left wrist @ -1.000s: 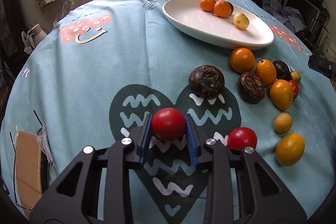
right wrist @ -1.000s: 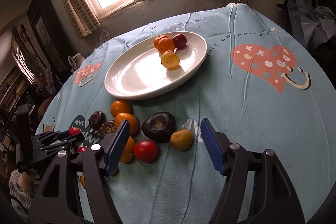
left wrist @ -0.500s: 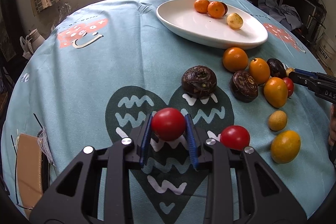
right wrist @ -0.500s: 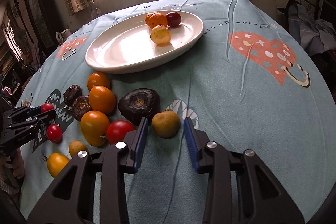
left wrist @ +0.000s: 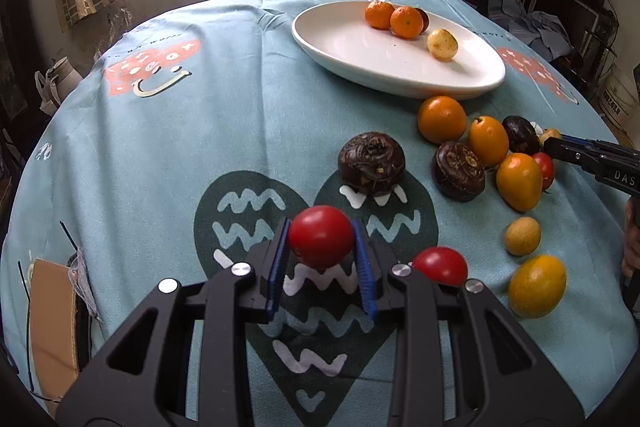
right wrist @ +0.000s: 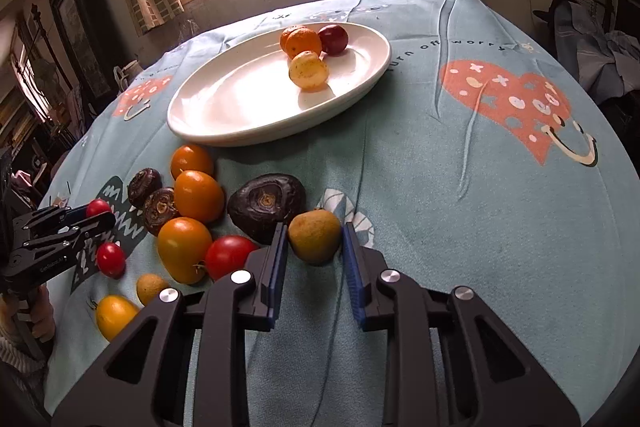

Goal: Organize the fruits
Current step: 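Carry the tomato and small yellow fruit onto the plate and release both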

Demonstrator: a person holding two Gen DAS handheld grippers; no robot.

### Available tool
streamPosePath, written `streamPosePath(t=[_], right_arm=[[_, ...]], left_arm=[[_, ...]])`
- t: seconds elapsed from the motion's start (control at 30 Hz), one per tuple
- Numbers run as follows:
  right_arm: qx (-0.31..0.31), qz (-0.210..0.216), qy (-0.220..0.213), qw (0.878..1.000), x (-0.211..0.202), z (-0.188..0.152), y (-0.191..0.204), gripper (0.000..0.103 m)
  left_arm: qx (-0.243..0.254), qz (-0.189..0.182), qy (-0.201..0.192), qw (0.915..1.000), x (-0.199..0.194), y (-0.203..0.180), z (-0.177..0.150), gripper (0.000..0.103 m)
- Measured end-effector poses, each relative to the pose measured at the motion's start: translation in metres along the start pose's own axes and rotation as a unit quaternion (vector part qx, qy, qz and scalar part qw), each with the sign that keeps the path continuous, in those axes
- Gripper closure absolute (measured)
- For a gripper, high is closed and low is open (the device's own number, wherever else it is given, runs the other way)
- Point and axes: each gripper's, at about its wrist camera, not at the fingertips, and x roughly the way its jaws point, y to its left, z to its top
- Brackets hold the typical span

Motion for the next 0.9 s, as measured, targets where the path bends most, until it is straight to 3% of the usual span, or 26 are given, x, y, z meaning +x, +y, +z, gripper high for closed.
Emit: streamPosePath(t=[0.2,0.37,0.6,0.63,0.7,0.9], right_arm=[[0.015,0.018,-0.025,0.999,-0.014,0.008,0.001,0.076],[0.018,0.043,-0.050,0.998,-0.026,0.043,0.005,0.076],[0.005,0.049,-0.040,0.998,0.024,0.085,0.022,0.076],[0.009,0.047,-0.036,0.998,0.033,0.087,0.022,0.075],[0.016,0.041,-0.037,0.998,0.042,0.086,0.019,0.073],[0.028,0.058,-0.066,0.996,0.010,0.078,0.009,0.073]], left_arm=[[-0.003,-0.010,-0.027,0.9996,-0.007,-0.009,0.041,0.072],[0.017,-0.025,-0.035,0.9989,0.004,-0.032,0.089,0.072],[-0.002,-0.044,-0.017,0.9989,0.051,-0.049,0.127,0.071],[-0.008,-0.041,-0.014,0.9990,0.057,-0.049,0.128,0.069],[-0.012,-0.034,-0.016,0.9992,0.064,-0.047,0.126,0.044],[-0.019,-0.029,-0.026,0.9991,0.048,-0.031,0.113,0.042]])
